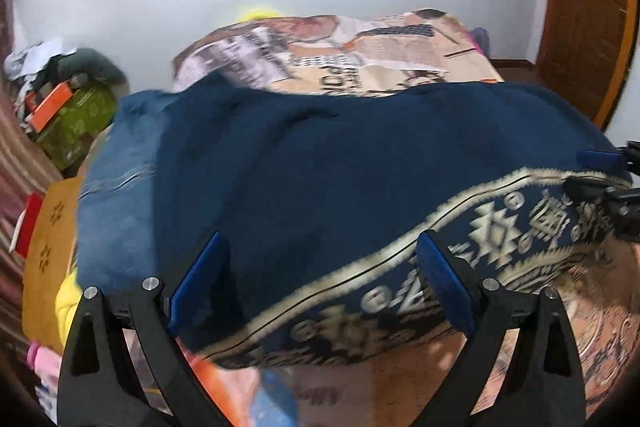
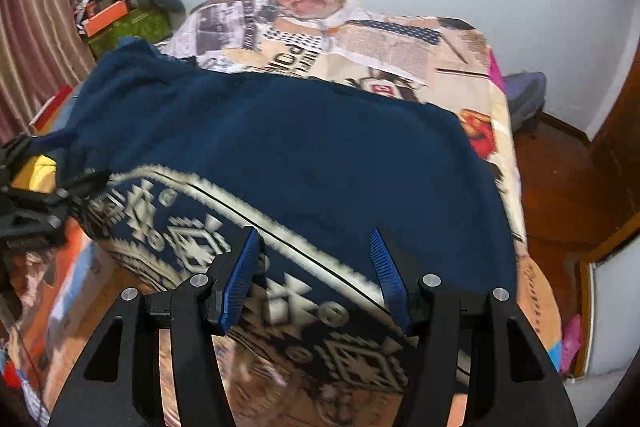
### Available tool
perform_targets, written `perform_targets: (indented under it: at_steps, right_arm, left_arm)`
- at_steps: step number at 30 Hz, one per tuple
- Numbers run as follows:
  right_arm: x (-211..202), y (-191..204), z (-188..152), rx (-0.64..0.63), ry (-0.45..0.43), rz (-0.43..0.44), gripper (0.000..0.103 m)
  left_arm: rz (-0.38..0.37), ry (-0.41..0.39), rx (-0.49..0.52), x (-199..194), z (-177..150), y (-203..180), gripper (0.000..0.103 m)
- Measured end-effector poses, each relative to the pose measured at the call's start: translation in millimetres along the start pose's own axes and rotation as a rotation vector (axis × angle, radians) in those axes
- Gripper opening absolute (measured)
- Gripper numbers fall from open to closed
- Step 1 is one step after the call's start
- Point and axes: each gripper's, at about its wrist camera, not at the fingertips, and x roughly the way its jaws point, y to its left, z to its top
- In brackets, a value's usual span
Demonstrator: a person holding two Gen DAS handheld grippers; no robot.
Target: Fold large clothes
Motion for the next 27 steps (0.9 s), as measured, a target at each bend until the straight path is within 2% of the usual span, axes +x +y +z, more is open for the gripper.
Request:
perform_targets:
  at_steps: [3,7,10,13,17,19,23,27]
  right_arm:
    - [-7,-8,-7,0.027,-0.008,0.007,0.054]
    - [-14,-6,-13,0.012,-0.011,-0.045,0.054]
    - [-20,-4,-15,0.001,-0.012,-0.068,0.054]
    - [-26,-1,-16,0.008,-0.014,-0.068,0.054]
    - [-30,3,-14,0.031,-0.015,-0.001,0.054]
    - [-31,8,-13,0.028,-0.022,0.011,0.054]
    - [-30,16,-12,0.016,-0.036,0.017,0.054]
    - [-23,21,-13,0.008,-0.027,0.025,0.054]
  left_arm:
    - [0.012,0.018,-0.062,-5,-10,24,0.097]
    - [0.056,0.041,-0.171,-10,-25,59,0.097]
    - [0.051,0.078,-0.308,-13,-40,90,0.097]
    - [0.034,0.054,-0.433,-19,-58,111,0.097]
    - [-0.094,0.056,-0.601,-9,-83,122,0.097]
    - [-0.158,0.068,-0.646,-1,-92,117,0.097]
    - [-0.324,0.065,-0.686,20,-101,101,0.097]
    - [-0.393,0.074,-0.742,44,-102,93,0.097]
